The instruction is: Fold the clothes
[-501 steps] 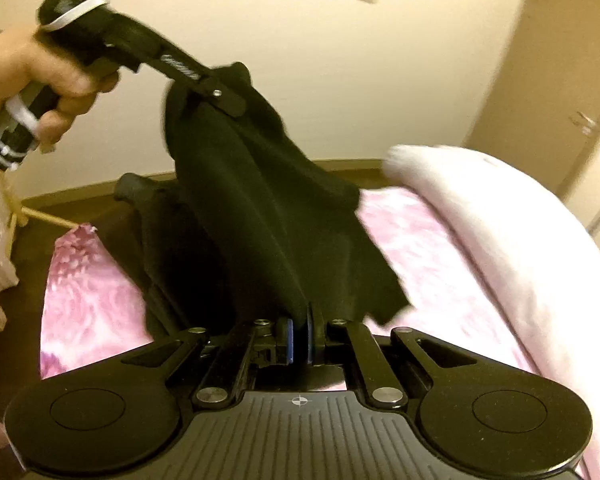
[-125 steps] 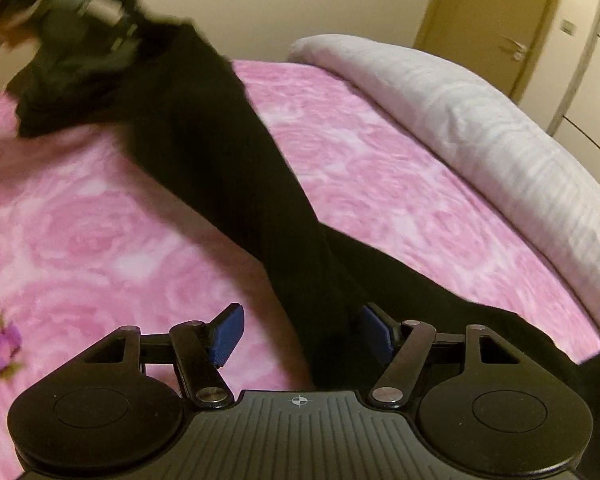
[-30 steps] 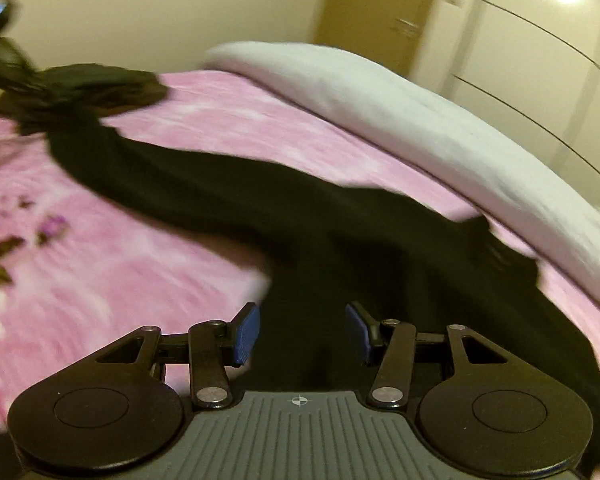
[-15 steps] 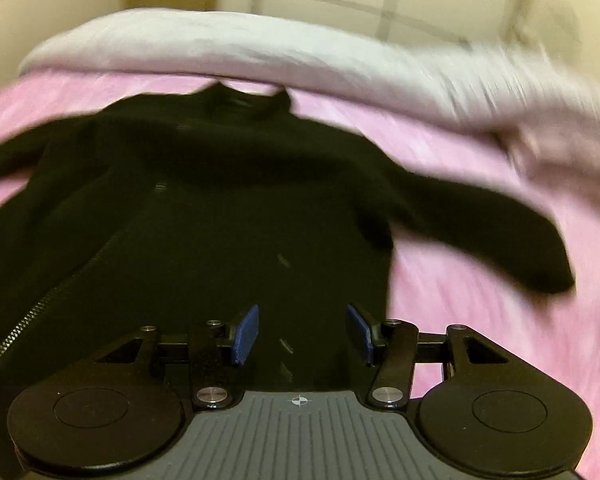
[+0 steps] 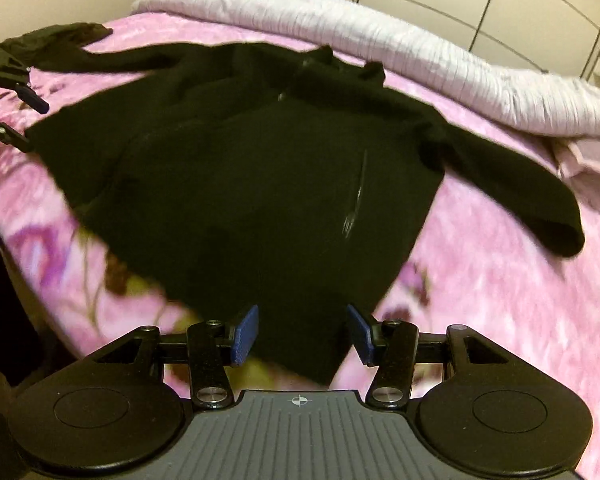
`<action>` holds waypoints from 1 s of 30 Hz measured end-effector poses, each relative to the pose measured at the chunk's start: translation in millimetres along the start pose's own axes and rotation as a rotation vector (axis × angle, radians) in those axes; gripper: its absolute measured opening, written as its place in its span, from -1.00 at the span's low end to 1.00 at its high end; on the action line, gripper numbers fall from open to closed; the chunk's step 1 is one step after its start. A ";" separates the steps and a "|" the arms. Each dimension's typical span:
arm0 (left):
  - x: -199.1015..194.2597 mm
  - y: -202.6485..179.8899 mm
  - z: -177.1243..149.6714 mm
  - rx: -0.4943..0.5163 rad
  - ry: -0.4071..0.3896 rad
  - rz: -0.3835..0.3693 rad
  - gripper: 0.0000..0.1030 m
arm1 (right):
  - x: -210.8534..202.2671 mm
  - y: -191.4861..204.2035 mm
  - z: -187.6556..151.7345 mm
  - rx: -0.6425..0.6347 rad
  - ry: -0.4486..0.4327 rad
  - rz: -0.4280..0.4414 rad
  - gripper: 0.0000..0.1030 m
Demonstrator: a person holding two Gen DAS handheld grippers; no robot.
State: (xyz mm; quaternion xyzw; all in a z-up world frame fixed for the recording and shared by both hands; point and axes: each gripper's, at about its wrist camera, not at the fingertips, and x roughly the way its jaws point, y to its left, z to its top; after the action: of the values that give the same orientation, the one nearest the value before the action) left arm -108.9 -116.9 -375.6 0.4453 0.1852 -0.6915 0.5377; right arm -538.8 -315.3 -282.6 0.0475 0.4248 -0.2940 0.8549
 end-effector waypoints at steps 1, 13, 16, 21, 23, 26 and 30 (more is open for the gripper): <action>4.2 -0.7 -1.8 -0.021 0.005 0.006 -0.12 | -2.4 2.4 -5.4 0.005 0.006 -0.005 0.03; -49.1 37.8 12.9 -0.272 -0.165 0.005 -0.85 | 4.3 -16.7 -29.6 0.284 -0.115 -0.011 0.19; -74.5 51.8 32.7 -0.258 -0.219 0.031 -0.85 | -3.2 -33.2 -15.7 0.339 -0.174 -0.022 0.19; -70.2 55.8 45.0 -0.249 -0.221 0.029 -0.85 | -0.9 -44.7 -3.7 0.382 -0.156 -0.097 0.17; -65.7 56.6 44.6 -0.279 -0.215 0.014 -0.85 | -0.3 -41.6 -6.1 0.403 -0.142 -0.085 0.17; -62.0 59.5 46.4 -0.322 -0.215 -0.010 -0.85 | -12.8 -24.2 -14.1 0.370 -0.173 -0.070 0.17; -66.7 63.6 59.7 -0.316 -0.234 -0.027 -0.85 | -16.7 19.4 -25.4 0.213 -0.184 -0.079 0.22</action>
State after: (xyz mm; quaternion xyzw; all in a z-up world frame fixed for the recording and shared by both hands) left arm -74.3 -144.7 -275.1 0.2695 0.2339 -0.7081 0.6093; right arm -553.8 -283.2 -289.4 0.0943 0.3126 -0.3739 0.8681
